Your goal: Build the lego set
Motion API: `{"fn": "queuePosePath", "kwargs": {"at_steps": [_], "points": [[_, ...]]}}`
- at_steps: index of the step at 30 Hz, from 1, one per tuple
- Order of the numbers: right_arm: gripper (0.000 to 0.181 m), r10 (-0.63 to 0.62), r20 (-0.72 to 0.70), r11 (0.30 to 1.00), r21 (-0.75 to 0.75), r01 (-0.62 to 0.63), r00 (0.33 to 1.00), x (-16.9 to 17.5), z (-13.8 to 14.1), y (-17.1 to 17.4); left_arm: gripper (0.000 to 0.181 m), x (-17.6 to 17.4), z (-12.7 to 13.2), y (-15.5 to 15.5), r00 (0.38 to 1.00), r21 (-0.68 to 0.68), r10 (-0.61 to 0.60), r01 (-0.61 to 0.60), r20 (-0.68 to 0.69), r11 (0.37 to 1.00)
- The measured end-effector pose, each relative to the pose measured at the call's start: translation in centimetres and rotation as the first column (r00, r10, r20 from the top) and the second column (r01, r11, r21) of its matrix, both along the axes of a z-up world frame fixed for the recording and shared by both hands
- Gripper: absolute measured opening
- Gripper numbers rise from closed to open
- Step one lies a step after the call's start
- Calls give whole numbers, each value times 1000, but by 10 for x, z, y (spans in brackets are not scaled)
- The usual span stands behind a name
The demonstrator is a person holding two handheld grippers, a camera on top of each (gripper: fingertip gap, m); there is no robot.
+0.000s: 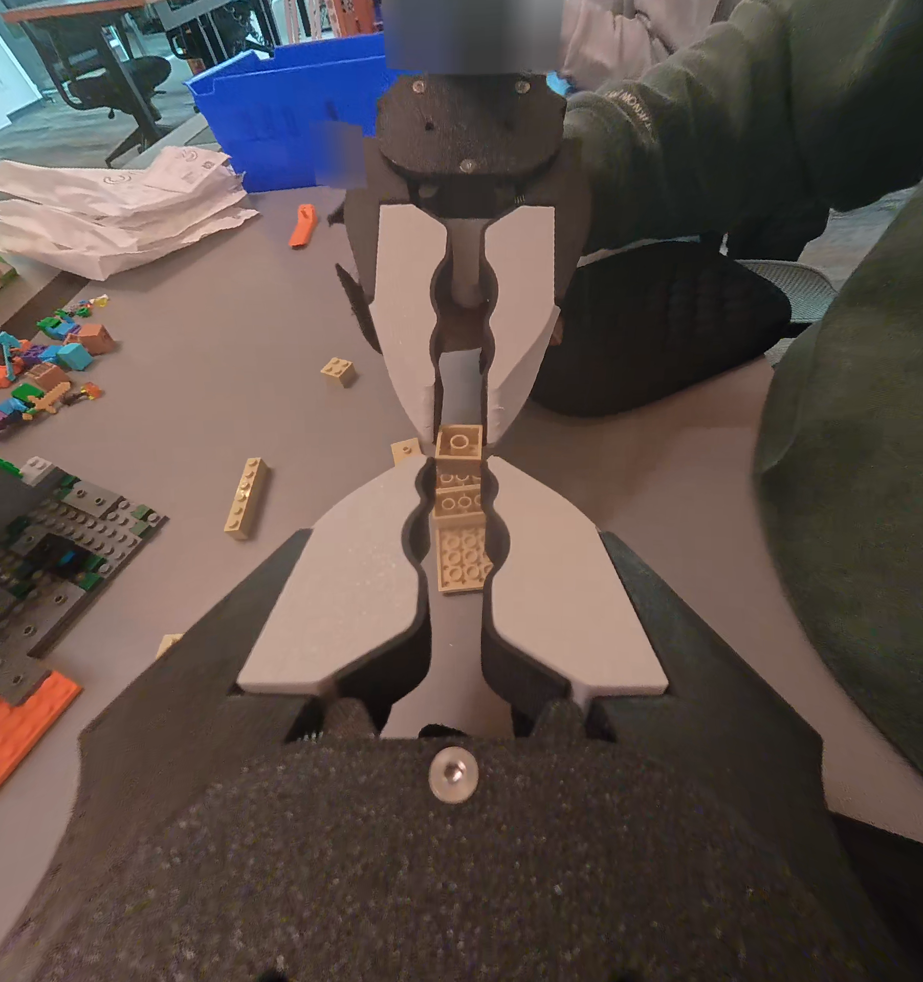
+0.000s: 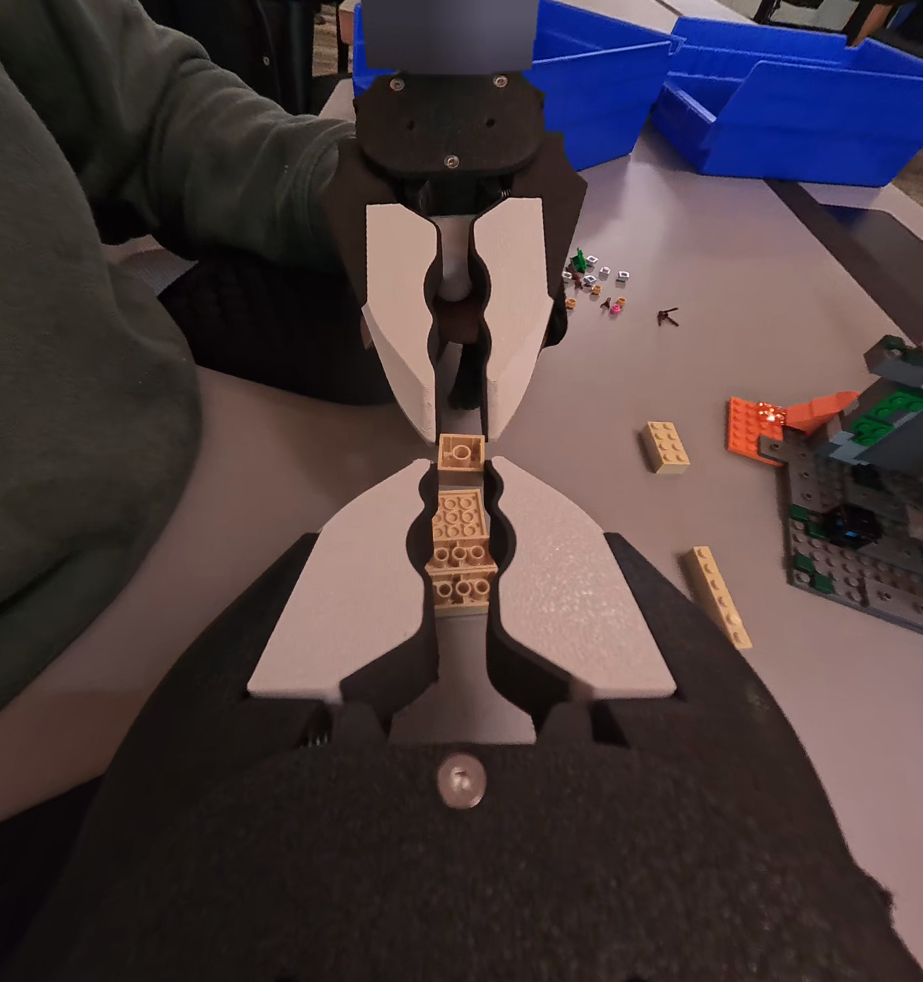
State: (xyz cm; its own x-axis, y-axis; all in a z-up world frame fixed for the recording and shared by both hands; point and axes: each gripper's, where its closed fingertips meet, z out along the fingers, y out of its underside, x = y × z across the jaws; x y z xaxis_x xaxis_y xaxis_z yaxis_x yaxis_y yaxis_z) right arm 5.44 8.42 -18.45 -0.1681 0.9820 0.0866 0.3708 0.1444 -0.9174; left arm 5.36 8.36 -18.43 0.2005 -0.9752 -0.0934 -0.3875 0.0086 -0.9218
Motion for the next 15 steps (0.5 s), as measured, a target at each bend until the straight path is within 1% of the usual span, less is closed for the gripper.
{"fn": "queuePosePath", "kwargs": {"at_steps": [4,5,6,8,13,15], "points": [[16,-2,4,1000,-5,2,1000,1,-5,-1,13,1,-4,-2,1000,-13,-10,10,-19,1000],[16,-16,10,1000,-1,16,1000,1,-7,1,0,1,-6,-5,999,-21,-32,32,-27,999],[16,-12,16,1000,-4,12,1000,2,-8,1,0,1,-4,-4,1000,-24,-19,19,-12,1000],[16,5,10,1000,-7,-5,1000,1,-7,-2,0,0,-8,-2,999,-14,-6,6,-39,1000],[16,2,-4,1000,4,-2,1000,-1,-4,0,1,-3,-6,1,999,-12,4,-4,-33,1000],[16,3,-7,1000,2,-3,1000,-1,-4,1,15,-2,-9,0,999,-18,-3,2,-41,1000]]}}
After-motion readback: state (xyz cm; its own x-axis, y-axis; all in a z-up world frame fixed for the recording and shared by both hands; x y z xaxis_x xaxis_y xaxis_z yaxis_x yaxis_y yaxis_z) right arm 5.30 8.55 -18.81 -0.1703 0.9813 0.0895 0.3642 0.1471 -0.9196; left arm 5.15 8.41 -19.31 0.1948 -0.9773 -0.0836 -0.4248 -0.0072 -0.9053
